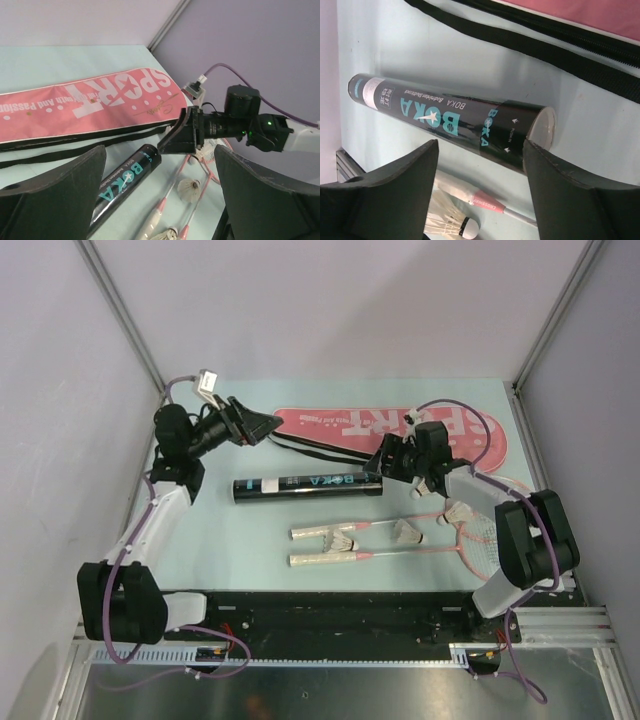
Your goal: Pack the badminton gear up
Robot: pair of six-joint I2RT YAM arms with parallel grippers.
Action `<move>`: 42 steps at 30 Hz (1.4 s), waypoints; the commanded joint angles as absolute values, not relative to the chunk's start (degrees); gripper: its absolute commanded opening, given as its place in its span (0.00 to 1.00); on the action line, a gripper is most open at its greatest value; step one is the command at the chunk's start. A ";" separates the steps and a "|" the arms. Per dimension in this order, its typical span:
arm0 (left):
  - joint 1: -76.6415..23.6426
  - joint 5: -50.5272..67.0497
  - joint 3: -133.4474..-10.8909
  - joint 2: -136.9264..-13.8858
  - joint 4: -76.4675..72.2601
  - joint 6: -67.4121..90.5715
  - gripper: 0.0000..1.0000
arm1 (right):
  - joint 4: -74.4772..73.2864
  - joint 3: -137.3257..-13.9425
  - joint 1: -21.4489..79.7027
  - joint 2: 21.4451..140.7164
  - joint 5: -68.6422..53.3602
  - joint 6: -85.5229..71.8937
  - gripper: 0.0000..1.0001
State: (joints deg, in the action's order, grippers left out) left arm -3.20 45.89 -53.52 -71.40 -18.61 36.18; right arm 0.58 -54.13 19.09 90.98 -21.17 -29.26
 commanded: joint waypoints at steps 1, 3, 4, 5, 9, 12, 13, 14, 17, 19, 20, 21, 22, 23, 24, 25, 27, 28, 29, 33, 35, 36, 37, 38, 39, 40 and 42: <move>-4.92 48.25 -56.69 -72.24 -18.02 36.65 0.94 | 7.20 -52.48 16.97 92.90 -24.78 -32.77 0.70; -5.36 48.34 -56.86 -72.25 -17.58 36.30 0.93 | 9.92 -49.32 16.09 92.29 -24.53 -33.13 0.67; -5.54 48.34 -56.95 -72.25 -17.40 36.12 0.93 | 10.45 -48.52 15.91 91.76 -24.35 -32.87 0.66; -5.80 48.25 -57.04 -72.07 -17.05 36.04 0.93 | 10.72 -48.08 15.65 91.76 -24.43 -32.61 0.66; -6.42 48.08 -57.48 -72.07 -16.09 35.07 0.93 | 10.90 -46.59 14.59 91.67 -25.40 -31.73 0.66; -6.94 47.73 -57.74 -72.16 -15.21 34.54 0.93 | 12.56 -44.74 13.89 91.41 -26.97 -31.82 0.66; -7.12 47.38 -57.83 -72.25 -14.86 34.02 0.93 | 12.92 -44.39 13.80 91.49 -27.59 -31.73 0.66; -7.82 46.94 -57.92 -72.33 -13.46 33.40 0.93 | 13.70 -44.12 13.71 91.58 -28.12 -31.73 0.66; -12.36 37.77 -61.77 -72.33 -0.52 23.06 0.92 | 13.36 -43.16 13.45 89.92 -28.65 -31.64 0.68; -15.89 30.71 -64.94 -72.51 6.48 13.65 0.96 | 12.31 -42.89 12.31 86.67 -28.74 -31.47 0.72; -19.65 23.37 -65.56 -72.86 10.42 11.01 0.98 | 10.56 -42.80 11.70 85.36 -28.65 -31.20 0.75; -21.60 19.90 -66.18 -73.21 11.76 5.77 0.99 | 9.42 -42.89 10.99 83.60 -28.65 -30.85 0.77; -23.54 16.73 -66.53 -73.73 13.00 3.28 1.00 | 8.27 -42.89 9.68 79.93 -28.48 -29.81 0.78; -27.47 12.96 -66.79 -75.13 15.18 0.73 1.00 | 5.65 -42.80 8.88 77.72 -28.22 -29.01 0.80; -29.60 6.05 -67.06 -76.02 15.81 -5.21 1.00 | 4.15 -42.80 8.01 75.61 -27.60 -28.31 0.82; -31.71 2.50 -67.06 -77.94 16.26 -8.93 1.00 | 2.74 -42.89 7.13 71.32 -27.42 -26.82 0.83; -37.95 -7.31 -66.45 -80.23 17.66 -21.80 1.00 | -1.65 -42.80 4.32 67.61 -27.33 -25.58 0.84; -39.62 -10.08 -66.27 -82.68 18.01 -25.54 1.00 | -2.80 -42.80 3.26 65.67 -27.51 -25.14 0.86; -41.20 -11.41 -66.36 -83.75 18.10 -28.45 1.00 | -4.47 -42.80 1.60 62.78 -28.21 -24.44 0.86; -39.03 -0.55 -69.59 -85.87 19.94 -34.18 1.00 | -6.32 -42.80 -1.22 58.63 -31.02 -23.38 0.87; -39.20 1.41 -72.49 -89.02 22.23 -36.64 1.00 | -7.29 -42.80 -1.93 57.84 -33.03 -23.29 0.88; -39.37 1.23 -73.64 -90.43 23.63 -39.43 1.00 | -7.73 -42.72 -2.02 57.57 -33.57 -23.29 0.88; -39.64 0.36 -74.78 -94.01 27.30 -40.59 1.00 | -8.08 -42.71 -2.11 57.31 -33.92 -23.12 0.88; -39.64 0.09 -76.97 -95.87 29.51 -41.56 1.00 | -8.69 -42.71 -2.11 56.87 -34.53 -23.03 0.88; -39.55 0.17 -77.51 -97.28 31.01 -42.53 1.00 | -8.79 -42.63 -2.11 56.43 -34.80 -22.94 0.88; -39.55 1.57 -77.61 -98.77 32.16 -42.71 1.00 | -9.05 -42.71 -2.11 56.08 -34.98 -22.94 0.88; -39.55 4.29 -78.39 -100.36 32.60 -41.93 1.00 | -9.05 -42.63 -2.11 55.29 -35.68 -22.77 0.88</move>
